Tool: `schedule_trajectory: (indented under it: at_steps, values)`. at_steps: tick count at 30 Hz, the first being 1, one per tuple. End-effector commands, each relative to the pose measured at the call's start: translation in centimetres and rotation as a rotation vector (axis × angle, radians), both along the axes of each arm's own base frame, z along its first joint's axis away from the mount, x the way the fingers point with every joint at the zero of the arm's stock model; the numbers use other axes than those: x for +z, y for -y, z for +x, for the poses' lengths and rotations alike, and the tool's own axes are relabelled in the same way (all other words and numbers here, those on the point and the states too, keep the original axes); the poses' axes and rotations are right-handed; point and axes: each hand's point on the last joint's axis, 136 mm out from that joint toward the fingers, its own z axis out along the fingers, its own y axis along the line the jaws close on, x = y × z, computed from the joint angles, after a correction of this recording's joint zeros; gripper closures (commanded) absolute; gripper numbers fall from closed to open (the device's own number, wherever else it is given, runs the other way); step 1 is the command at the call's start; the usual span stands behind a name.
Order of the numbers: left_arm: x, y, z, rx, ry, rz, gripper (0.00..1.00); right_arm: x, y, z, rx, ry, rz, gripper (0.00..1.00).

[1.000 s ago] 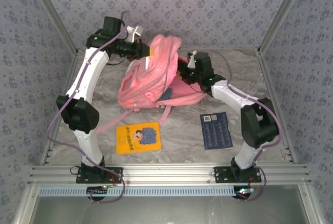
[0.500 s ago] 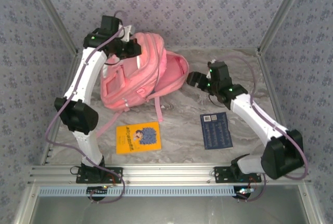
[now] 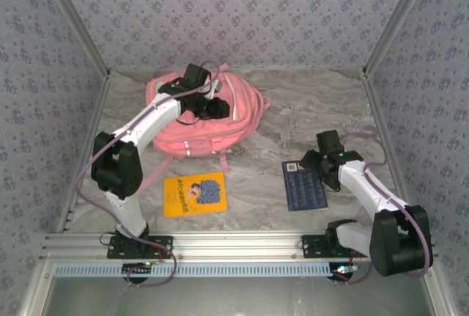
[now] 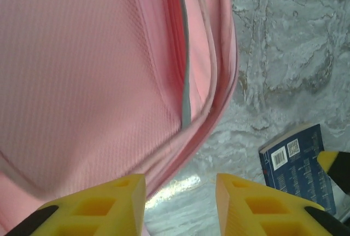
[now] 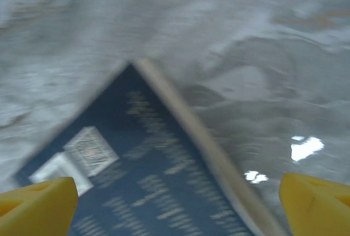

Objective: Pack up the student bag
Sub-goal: Pick up the book from the center of the table.

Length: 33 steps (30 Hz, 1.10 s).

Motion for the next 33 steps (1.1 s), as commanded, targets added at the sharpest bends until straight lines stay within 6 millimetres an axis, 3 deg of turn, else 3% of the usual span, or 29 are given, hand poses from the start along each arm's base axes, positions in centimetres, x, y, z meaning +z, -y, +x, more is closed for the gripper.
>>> schedule_trajectory:
  at_steps: [1, 6, 15, 20, 26, 33]
  values:
    - [4.4, 3.0, -2.3, -0.039, 0.123, -0.108, 0.61, -1.1, 1.8, -1.5, -0.105, -0.036, -0.028, 0.02]
    - [1.6, 6.4, -7.0, -0.112, 0.038, -0.156, 0.60, -2.2, -1.1, -0.5, -0.020, -0.016, 0.149, 0.03]
    - [-6.5, 10.4, -12.7, -0.224, -0.174, -0.133, 0.60, -1.0, -8.4, -0.6, 0.179, 0.088, 0.421, 0.08]
    - [-9.6, 11.3, -13.8, -0.251, -0.241, -0.110, 0.62, -0.2, -10.6, -1.2, 0.241, 0.100, 0.447, 0.11]
    - [-12.7, 11.5, -14.6, -0.276, -0.301, -0.062, 0.64, -0.5, -11.6, -1.6, 0.294, 0.095, 0.453, 0.14]
    - [-14.6, 11.9, -14.9, -0.294, -0.353, -0.059, 0.67, -0.9, -13.6, -1.5, 0.353, 0.064, 0.551, 0.20]
